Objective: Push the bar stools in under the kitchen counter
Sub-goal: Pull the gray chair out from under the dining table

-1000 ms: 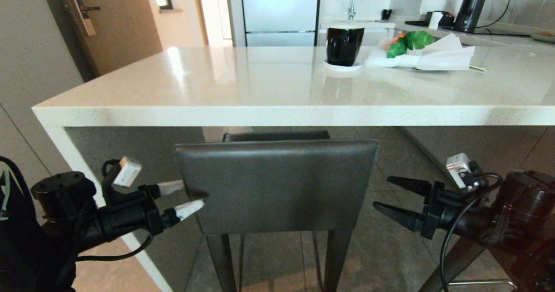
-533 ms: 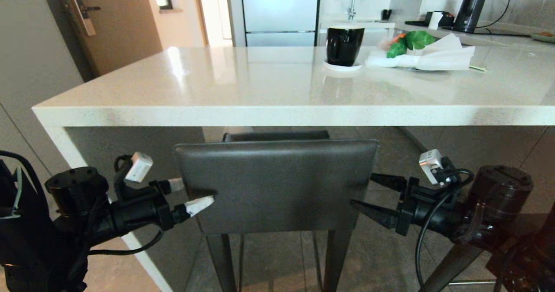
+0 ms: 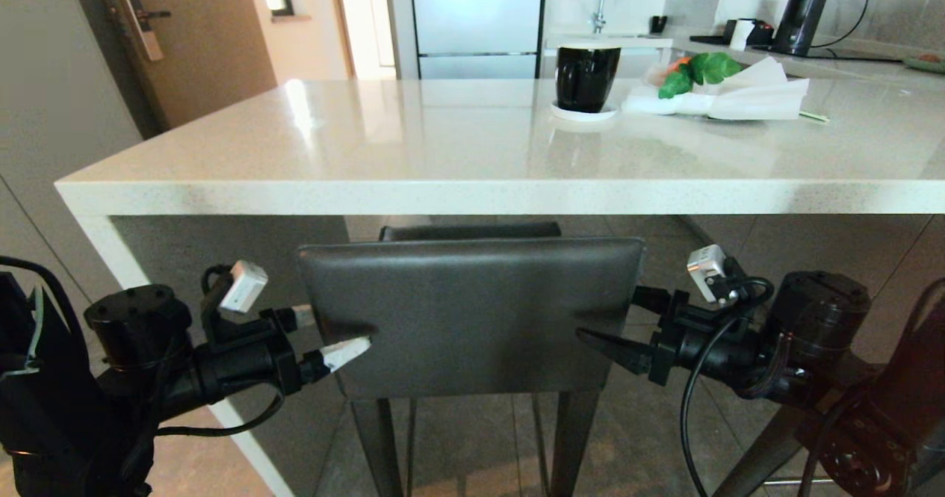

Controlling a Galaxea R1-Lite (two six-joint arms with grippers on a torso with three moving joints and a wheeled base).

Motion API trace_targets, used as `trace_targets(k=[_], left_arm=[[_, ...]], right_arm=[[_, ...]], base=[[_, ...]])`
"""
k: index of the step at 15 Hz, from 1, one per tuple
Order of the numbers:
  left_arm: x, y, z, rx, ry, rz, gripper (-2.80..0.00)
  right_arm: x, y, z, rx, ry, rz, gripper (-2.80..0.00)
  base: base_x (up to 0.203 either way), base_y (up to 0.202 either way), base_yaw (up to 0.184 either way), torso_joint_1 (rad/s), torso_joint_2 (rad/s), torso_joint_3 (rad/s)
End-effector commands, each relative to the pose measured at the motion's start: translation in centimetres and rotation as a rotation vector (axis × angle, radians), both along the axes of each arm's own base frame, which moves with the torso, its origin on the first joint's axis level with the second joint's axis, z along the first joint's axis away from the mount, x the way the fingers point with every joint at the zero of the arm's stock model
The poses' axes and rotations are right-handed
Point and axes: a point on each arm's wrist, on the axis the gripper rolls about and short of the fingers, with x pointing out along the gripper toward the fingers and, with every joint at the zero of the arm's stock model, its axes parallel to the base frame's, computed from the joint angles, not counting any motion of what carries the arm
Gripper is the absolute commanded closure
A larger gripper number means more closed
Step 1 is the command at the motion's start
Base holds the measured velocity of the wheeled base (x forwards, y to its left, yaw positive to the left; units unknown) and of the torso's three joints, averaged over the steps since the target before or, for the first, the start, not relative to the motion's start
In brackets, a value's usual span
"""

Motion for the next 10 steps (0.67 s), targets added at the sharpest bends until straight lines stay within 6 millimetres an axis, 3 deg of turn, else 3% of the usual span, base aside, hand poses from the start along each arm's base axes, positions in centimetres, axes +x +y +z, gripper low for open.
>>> trace_targets(k=[1, 10], left_arm=[[-0.33, -0.41, 0.34, -0.001, -0.014, -0.015, -2.80], [-0.49, -0.65, -0.20, 0.045, -0.041, 0.014, -2.80]], right_arm=[[0.12, 0.05, 0.02, 0.003, -0.007, 0.003, -2.80], [-0.05, 0.56, -0.04, -0.001, -0.009, -0.011, -2.80]], base=[[0.000, 0.000, 0.000, 0.000, 0.00, 0.000], [0.000, 0.000, 0.000, 0.000, 0.00, 0.000]])
